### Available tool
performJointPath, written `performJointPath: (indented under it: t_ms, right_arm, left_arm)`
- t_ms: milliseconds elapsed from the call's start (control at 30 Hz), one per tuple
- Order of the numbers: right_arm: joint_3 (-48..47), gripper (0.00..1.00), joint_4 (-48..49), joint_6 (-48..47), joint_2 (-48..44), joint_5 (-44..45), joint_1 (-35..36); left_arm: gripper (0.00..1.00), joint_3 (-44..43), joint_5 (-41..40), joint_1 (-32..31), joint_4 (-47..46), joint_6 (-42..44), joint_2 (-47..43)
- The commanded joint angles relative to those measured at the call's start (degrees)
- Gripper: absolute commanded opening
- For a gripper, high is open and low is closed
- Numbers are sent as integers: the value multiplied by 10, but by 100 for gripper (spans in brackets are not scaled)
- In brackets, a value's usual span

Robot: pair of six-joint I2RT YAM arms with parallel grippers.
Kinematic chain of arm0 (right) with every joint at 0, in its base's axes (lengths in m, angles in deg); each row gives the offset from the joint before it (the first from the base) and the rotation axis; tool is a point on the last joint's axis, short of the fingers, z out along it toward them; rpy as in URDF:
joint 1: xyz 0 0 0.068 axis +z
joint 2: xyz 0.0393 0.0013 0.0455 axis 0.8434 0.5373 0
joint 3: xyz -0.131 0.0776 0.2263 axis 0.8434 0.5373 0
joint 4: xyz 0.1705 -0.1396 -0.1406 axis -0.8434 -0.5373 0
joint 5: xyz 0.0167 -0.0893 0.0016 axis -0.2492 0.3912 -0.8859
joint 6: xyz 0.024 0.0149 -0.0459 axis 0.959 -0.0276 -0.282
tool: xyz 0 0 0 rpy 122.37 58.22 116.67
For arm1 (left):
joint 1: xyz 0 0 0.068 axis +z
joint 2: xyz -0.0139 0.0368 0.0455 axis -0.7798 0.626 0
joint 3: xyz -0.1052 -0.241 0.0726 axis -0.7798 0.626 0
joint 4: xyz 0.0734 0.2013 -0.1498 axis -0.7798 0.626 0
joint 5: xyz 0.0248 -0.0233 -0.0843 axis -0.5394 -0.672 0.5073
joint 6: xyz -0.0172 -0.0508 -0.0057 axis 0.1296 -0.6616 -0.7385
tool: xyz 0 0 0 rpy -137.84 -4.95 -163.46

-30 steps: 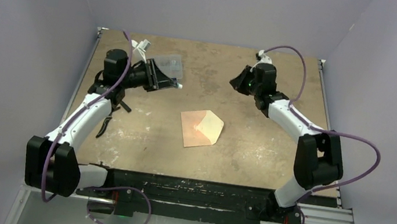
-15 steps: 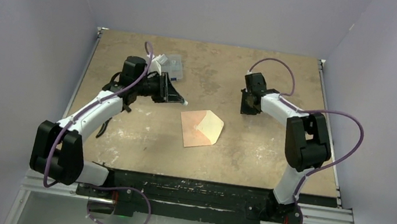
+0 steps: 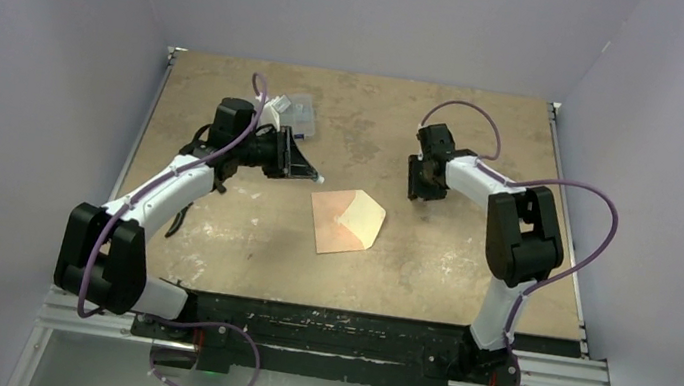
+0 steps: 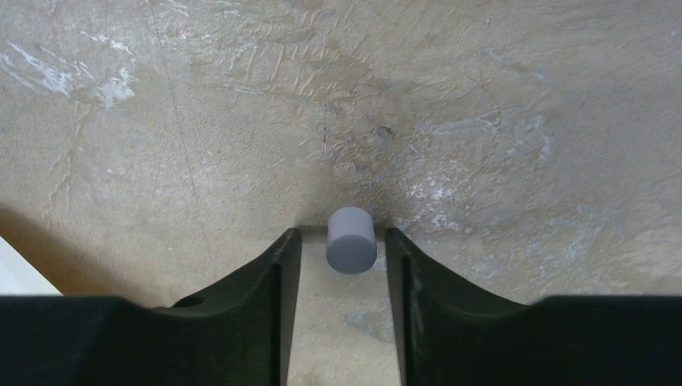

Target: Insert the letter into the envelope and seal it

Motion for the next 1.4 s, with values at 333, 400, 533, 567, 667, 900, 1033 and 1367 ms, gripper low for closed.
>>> performJointPath:
  t_ms: [333, 400, 533, 567, 667, 900, 1033, 1367]
  right_arm:
    - [-22, 65, -2, -10, -88, -43, 0]
    - [-7, 66, 29, -27, -137, -21, 1]
    - [48, 67, 84, -72, -250, -64, 1]
    - [67, 67, 106, -90, -278, -113, 3]
    - [115, 70, 174, -129, -353, -254, 29]
    - [173, 76, 307, -162, -416, -405, 158]
    - [168, 76, 307, -176, -390, -404, 188]
    - [128, 64, 301, -197, -325, -406, 228]
  left_arm:
    - [0, -17, 13, -13, -10, 17, 1]
    - [0, -18, 15, -20, -8, 17, 3]
    - [0, -23, 16, -30, 6, 28, 4]
    - [0, -24, 16, -32, 8, 28, 5]
    - [0, -31, 31, -37, 12, 30, 8]
    - [0, -53, 100, -41, 27, 40, -1]
    - [0, -60, 139, -41, 38, 50, -12]
    - [0, -75, 185, -43, 59, 77, -38]
